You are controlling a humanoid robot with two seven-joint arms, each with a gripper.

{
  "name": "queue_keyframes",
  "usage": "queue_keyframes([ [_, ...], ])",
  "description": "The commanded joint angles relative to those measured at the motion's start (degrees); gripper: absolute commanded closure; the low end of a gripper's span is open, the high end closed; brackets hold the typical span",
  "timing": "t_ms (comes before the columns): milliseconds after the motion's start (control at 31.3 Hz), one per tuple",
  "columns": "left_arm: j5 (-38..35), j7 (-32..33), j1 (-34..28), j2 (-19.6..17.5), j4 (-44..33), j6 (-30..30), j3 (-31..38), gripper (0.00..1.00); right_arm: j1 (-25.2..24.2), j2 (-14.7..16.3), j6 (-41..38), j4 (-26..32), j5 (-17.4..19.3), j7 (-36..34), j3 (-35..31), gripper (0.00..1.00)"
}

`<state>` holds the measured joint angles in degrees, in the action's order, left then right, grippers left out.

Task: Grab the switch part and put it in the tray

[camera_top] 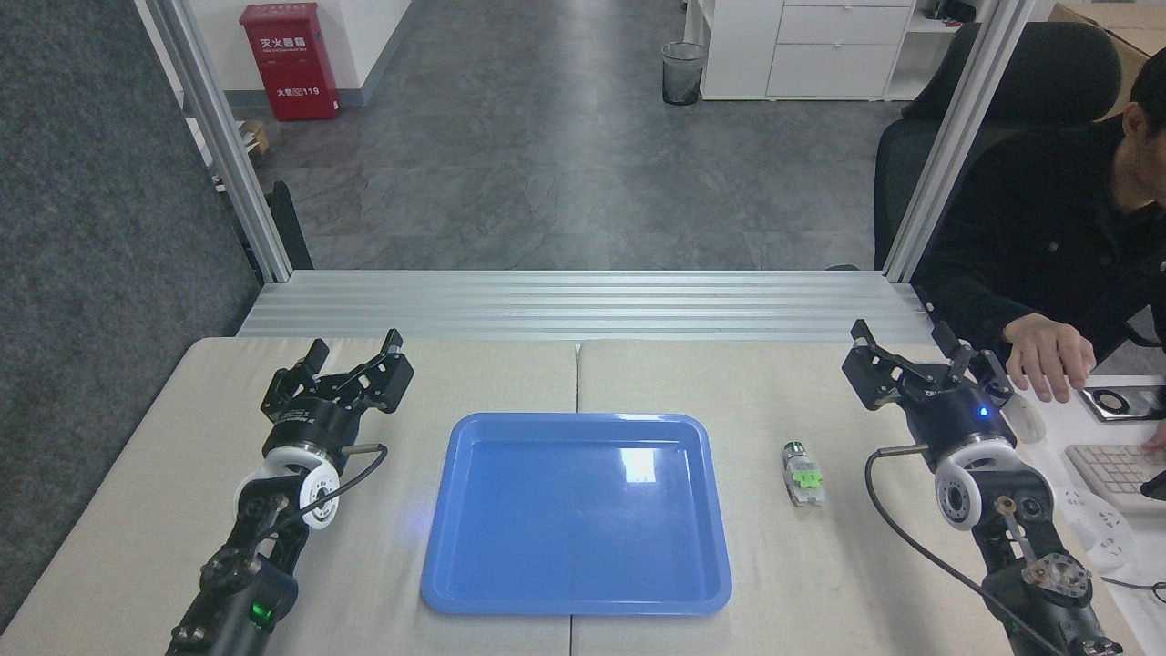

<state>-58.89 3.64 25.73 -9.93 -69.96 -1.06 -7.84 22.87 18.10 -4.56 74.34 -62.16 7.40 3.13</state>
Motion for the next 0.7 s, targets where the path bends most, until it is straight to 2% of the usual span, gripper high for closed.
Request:
queue_keyframes([
  [0, 0.0, 0.0, -0.1, 0.0, 0.0, 0.0, 0.0, 0.0, -0.1, -0.5, 0.2, -0.4, -0.8, 0.0, 0.6, 0.0],
  [671, 0.0, 0.0, 0.0, 0.0, 0.0, 0.0, 0.0, 0.0, -0.3, 0.2, 0.0, -0.5, -0.9, 0.0, 0.9, 0.0],
])
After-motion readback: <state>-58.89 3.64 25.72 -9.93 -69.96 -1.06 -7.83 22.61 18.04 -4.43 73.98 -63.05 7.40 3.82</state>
